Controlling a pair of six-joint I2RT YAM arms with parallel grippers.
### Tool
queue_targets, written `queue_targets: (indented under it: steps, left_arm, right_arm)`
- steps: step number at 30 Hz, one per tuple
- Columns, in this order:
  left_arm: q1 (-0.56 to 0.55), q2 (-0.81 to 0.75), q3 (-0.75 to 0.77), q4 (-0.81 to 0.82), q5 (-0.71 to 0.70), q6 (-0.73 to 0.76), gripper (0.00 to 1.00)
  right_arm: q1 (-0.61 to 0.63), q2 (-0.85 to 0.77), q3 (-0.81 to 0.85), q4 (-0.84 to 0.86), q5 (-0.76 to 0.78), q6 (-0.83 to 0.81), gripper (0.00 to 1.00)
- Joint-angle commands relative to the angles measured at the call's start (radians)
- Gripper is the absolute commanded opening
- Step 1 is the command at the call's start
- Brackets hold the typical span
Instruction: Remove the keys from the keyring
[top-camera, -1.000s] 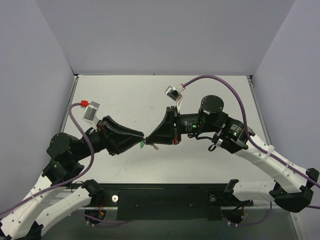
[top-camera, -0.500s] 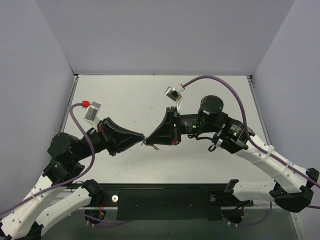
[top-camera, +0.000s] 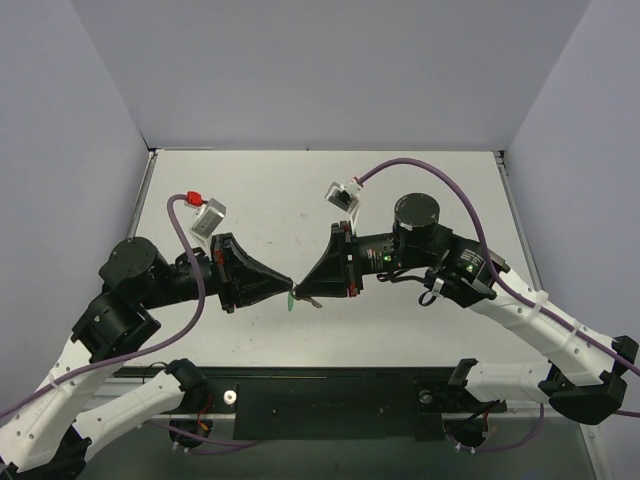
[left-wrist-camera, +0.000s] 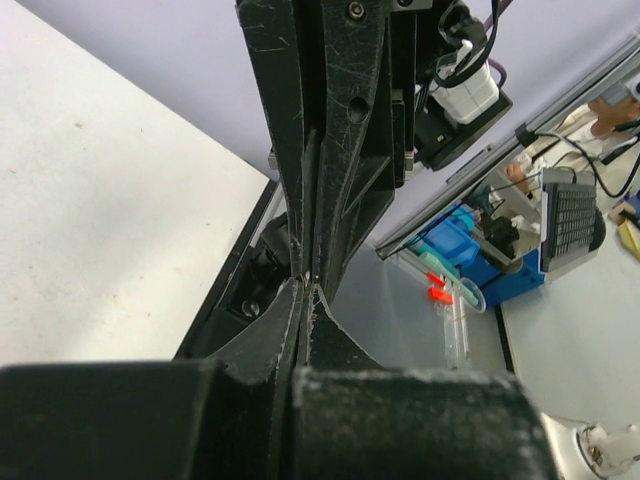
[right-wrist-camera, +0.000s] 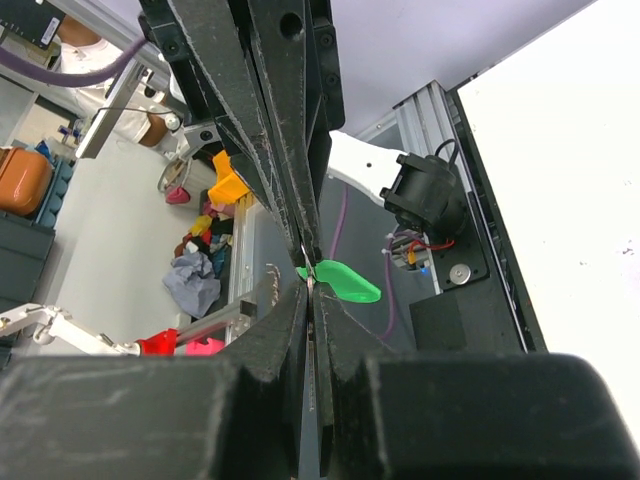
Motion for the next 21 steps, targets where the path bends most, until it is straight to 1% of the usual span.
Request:
queue_targets:
  steps: [1, 7, 13, 21]
  left_arm:
    - [-0.001, 0.031, 0.107, -0.087, 0.112, 0.088, 0.00]
    - [-0.001, 0.085, 0.155, -0.158, 0.160, 0.143, 0.00]
    - [-0.001, 0.114, 0.178, -0.189, 0.185, 0.168, 0.00]
    - [-0.001, 0.113, 0.190, -0.224, 0.163, 0.191, 0.00]
  right_arm:
    - [-0.001, 0.007, 0.041, -0.024, -0.001, -0.031, 0.00]
    - [0.002, 0.016, 0.047, -0.036, -0.002, -0.037, 0.00]
    - [0.007, 0.021, 0.050, -0.048, -0.001, -0.044, 0.00]
    - [0.007, 0.019, 0.051, -0.056, 0.004, -0.056, 0.00]
